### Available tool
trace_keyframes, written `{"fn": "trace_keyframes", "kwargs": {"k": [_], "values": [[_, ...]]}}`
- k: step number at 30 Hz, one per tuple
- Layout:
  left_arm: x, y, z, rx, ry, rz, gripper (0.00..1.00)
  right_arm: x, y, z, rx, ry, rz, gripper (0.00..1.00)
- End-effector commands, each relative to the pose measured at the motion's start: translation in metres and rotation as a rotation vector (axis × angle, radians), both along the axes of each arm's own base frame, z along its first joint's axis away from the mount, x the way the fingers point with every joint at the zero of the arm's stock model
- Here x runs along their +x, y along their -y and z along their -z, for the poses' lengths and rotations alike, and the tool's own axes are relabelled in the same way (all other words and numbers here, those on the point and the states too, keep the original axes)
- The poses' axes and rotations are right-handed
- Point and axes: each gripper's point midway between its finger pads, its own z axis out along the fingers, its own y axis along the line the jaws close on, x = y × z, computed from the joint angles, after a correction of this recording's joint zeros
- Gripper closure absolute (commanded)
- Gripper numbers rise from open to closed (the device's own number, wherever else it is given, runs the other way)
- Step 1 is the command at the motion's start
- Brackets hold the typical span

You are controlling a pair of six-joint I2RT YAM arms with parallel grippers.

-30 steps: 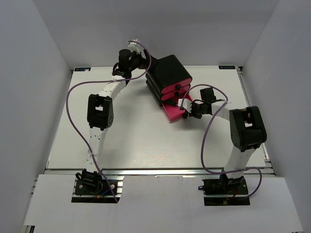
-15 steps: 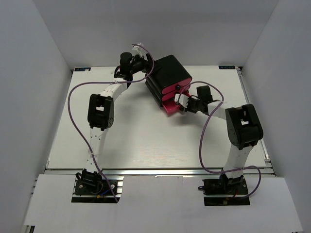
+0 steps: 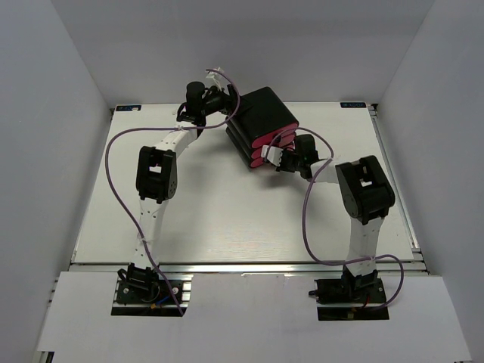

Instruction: Sort the tools into containers

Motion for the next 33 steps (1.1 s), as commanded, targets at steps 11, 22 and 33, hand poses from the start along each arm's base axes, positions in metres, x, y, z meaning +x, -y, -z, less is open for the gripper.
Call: {"fn": "trace_keyframes", "kwargs": {"k": [11, 22, 33], "values": [[-0.027, 0.022, 0.001, 0.036, -0.051, 0.078, 0.06, 0.019, -0.04, -0.039, 0.084, 0.082, 0.014, 0.76], [0.018, -0.032, -0.064, -0.05, 0.035, -0.217, 0.03, -0.071, 0.029, -0.066, 0.184, -0.132, 0.028, 0.24], [0.031, -0.123, -0.139, -0.059, 0.147, -0.558, 0.02, -0.038, 0.092, -0.163, 0.558, -0.108, 0.397, 0.11]]}}
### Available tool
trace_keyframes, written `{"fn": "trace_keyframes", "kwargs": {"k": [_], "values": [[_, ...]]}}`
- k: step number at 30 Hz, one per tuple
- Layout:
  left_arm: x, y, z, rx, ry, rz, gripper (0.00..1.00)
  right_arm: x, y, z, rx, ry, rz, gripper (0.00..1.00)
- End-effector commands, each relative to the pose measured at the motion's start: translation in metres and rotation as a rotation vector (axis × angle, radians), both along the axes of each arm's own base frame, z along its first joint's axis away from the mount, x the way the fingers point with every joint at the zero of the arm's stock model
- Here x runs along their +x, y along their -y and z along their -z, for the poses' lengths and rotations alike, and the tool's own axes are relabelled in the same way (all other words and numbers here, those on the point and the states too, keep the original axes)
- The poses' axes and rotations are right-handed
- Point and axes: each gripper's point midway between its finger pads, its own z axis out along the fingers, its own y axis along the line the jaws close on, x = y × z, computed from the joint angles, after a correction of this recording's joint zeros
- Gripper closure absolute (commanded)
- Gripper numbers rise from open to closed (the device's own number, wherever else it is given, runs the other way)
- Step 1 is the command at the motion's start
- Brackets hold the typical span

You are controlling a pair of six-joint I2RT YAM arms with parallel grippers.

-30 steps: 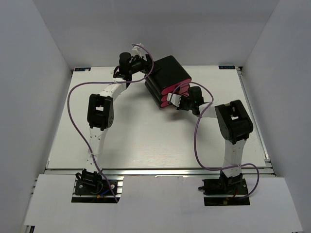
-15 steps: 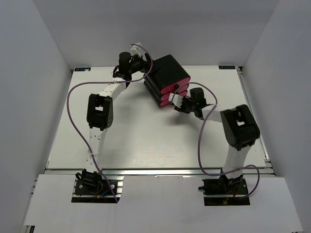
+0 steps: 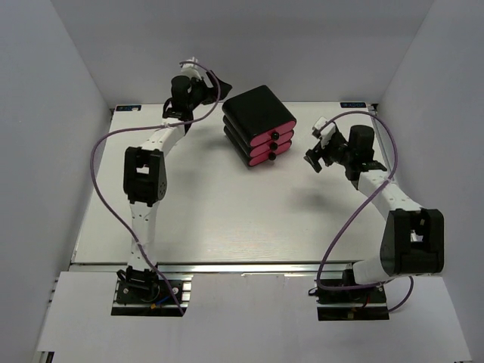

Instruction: Sort the tools into containers

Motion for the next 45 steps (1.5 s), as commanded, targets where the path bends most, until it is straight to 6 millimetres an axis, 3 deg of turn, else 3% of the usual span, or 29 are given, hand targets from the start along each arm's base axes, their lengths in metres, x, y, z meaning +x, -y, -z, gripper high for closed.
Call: {"fn": "trace_keyframes", "kwargs": {"k": [1, 4, 5, 6, 7, 8, 9, 11, 12, 13, 14, 16, 18, 19, 20, 22, 23, 30, 40, 43, 45], "values": [[-0.012, -0.049, -0.108, 0.011, 0.17, -0.18, 0.02, 0.029, 0.003, -0.02, 0.144, -0.03, 0.149, 0.11], [-0.027, -0.064, -0.118, 0.073, 0.167, -0.231, 0.02, 0.067, 0.004, -0.017, 0.164, -0.066, 0.198, 0.11], [-0.033, -0.066, -0.12, 0.082, 0.157, -0.235, 0.02, 0.076, 0.003, 0.002, 0.174, -0.132, 0.217, 0.11], [-0.045, -0.069, -0.127, 0.102, 0.155, -0.236, 0.02, 0.093, 0.002, -0.013, 0.182, -0.103, 0.226, 0.11], [-0.054, -0.07, -0.121, 0.122, 0.116, -0.231, 0.02, 0.102, 0.004, -0.01, 0.186, -0.111, 0.242, 0.12], [-0.063, -0.072, -0.121, 0.126, 0.103, -0.23, 0.02, 0.113, 0.004, 0.008, 0.189, -0.149, 0.263, 0.18], [-0.083, -0.075, -0.116, 0.135, 0.08, -0.228, 0.02, 0.126, 0.007, -0.003, 0.19, -0.129, 0.284, 0.21], [-0.107, -0.081, -0.112, 0.139, 0.072, -0.234, 0.02, 0.138, 0.009, 0.011, 0.18, -0.152, 0.3, 0.31], [-0.122, -0.084, -0.08, 0.16, 0.01, -0.231, 0.02, 0.146, 0.01, 0.004, 0.181, -0.136, 0.307, 0.33], [-0.143, -0.09, -0.103, 0.148, 0.053, -0.25, 0.02, 0.149, 0.009, 0.006, 0.18, -0.137, 0.304, 0.35], [-0.155, -0.093, -0.101, 0.149, 0.047, -0.258, 0.02, 0.153, 0.009, 0.014, 0.177, -0.148, 0.303, 0.37], [-0.186, -0.102, -0.09, 0.157, 0.019, -0.274, 0.02, 0.157, 0.001, 0.012, 0.199, -0.147, 0.265, 0.38], [-0.205, -0.106, -0.082, 0.156, -0.002, -0.273, 0.02, 0.158, -0.009, 0.021, 0.237, -0.192, 0.225, 0.42], [-0.216, -0.108, -0.065, 0.167, -0.048, -0.272, 0.02, 0.162, -0.013, 0.017, 0.256, -0.198, 0.212, 0.43], [-0.229, -0.11, -0.074, 0.146, -0.038, -0.28, 0.02, 0.162, -0.021, 0.028, 0.277, -0.244, 0.18, 0.48], [-0.243, -0.113, -0.063, 0.141, -0.064, -0.281, 0.02, 0.164, -0.031, 0.028, 0.316, -0.304, 0.156, 0.55], [-0.252, -0.114, -0.072, 0.118, -0.044, -0.288, 0.02, 0.163, -0.034, 0.037, 0.324, -0.333, 0.151, 0.58], [-0.285, -0.119, -0.054, 0.108, -0.101, -0.293, 0.02, 0.13, -0.057, 0.042, 0.326, -0.377, 0.048, 0.58], [-0.302, -0.117, -0.041, 0.09, -0.131, -0.278, 0.02, 0.082, -0.064, 0.035, 0.336, -0.402, -0.014, 0.59], [-0.304, -0.114, -0.038, 0.086, -0.137, -0.268, 0.02, 0.084, -0.056, 0.039, 0.303, -0.394, 0.05, 0.55], [-0.305, -0.113, -0.038, 0.087, -0.144, -0.262, 0.02, 0.095, -0.036, 0.043, 0.252, -0.382, 0.155, 0.5]]}}
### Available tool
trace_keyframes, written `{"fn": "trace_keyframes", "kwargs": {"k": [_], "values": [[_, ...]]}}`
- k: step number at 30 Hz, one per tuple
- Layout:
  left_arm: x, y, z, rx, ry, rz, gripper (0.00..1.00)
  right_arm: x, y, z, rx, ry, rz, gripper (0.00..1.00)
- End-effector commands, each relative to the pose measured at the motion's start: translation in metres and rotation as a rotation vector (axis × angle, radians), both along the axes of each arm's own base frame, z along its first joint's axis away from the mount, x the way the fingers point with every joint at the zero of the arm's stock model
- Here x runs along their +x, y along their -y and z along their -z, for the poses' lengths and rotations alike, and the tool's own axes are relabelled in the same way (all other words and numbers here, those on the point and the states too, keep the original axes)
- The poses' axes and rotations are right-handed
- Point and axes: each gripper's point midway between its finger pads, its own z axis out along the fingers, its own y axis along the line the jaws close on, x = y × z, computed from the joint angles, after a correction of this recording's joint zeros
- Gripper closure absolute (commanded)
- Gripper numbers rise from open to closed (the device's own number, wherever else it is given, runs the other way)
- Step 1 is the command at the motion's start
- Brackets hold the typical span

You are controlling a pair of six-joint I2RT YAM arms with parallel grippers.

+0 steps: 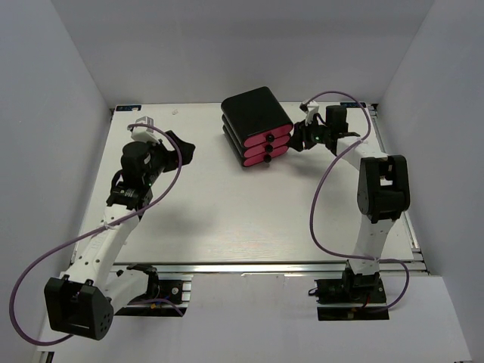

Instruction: Sort the tools into containers

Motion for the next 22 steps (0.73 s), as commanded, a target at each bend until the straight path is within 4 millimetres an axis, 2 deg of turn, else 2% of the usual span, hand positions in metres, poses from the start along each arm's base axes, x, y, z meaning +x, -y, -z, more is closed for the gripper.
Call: {"fn": "trace_keyframes", "kwargs": {"k": [1, 2, 3, 4, 6, 7, 8, 9, 10, 11, 13, 16, 20, 22], "values": [[-0.009, 0.005, -0.005, -0.013, 0.004, 0.021, 0.02, 0.003, 0.025, -0.02, -0.094, 0.018, 0.086, 0.42], [-0.01, 0.005, -0.006, -0.012, 0.004, 0.022, 0.02, 0.001, 0.033, -0.021, -0.122, 0.015, 0.104, 0.37], [-0.01, 0.005, -0.006, -0.012, 0.002, 0.022, 0.02, -0.003, 0.043, -0.022, -0.149, 0.036, 0.092, 0.27], [-0.012, 0.006, -0.003, -0.012, -0.002, 0.028, 0.02, -0.02, 0.047, -0.029, -0.159, 0.052, 0.079, 0.11], [-0.015, 0.008, -0.004, -0.014, 0.007, 0.034, 0.02, -0.04, 0.05, -0.041, -0.167, 0.102, 0.043, 0.11], [-0.016, 0.01, -0.003, -0.015, 0.009, 0.042, 0.02, -0.053, 0.049, -0.069, -0.18, 0.195, 0.006, 0.11], [-0.018, 0.013, -0.001, -0.016, 0.009, 0.056, 0.02, -0.075, 0.044, -0.065, -0.166, 0.179, -0.042, 0.11], [-0.019, 0.015, -0.006, -0.019, 0.034, 0.067, 0.02, -0.085, 0.043, -0.073, -0.161, 0.19, -0.062, 0.11], [-0.021, 0.021, -0.007, -0.019, 0.047, 0.088, 0.02, -0.099, 0.039, -0.097, -0.142, 0.235, -0.075, 0.11], [-0.022, 0.024, -0.008, -0.009, 0.06, 0.1, 0.02, -0.109, 0.036, -0.104, -0.09, 0.194, -0.053, 0.11], [-0.024, 0.033, -0.01, -0.003, 0.082, 0.131, 0.02, -0.116, 0.033, -0.123, -0.016, 0.151, 0.04, 0.1], [-0.024, 0.043, -0.011, 0.007, 0.098, 0.174, 0.02, -0.128, 0.027, -0.14, 0.061, 0.06, 0.067, 0.11], [-0.022, 0.05, -0.018, 0.014, 0.122, 0.21, 0.02, -0.133, 0.029, -0.137, 0.096, -0.026, 0.137, 0.11], [-0.022, 0.05, -0.022, 0.017, 0.135, 0.212, 0.02, -0.131, 0.034, -0.133, 0.086, -0.009, 0.171, 0.1]]}}
